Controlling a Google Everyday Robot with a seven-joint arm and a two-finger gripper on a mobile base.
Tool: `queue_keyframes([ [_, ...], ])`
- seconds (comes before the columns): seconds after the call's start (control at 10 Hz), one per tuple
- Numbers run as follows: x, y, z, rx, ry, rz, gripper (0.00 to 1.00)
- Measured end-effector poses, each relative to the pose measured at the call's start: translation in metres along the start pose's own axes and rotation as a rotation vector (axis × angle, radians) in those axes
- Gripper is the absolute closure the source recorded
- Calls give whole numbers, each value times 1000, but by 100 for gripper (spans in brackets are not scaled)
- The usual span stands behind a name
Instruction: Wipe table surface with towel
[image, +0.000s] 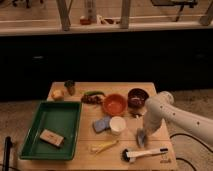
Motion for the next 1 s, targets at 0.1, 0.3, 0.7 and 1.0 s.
queue_keyframes([
  [0.1,9,6,-1,9,8,31,100],
  [0.3,40,14,-8,37,39,101,100],
  [0.7,68,-14,-19,68,73,140,100],
  [1.0,62,-49,-17,55,71,83,100],
])
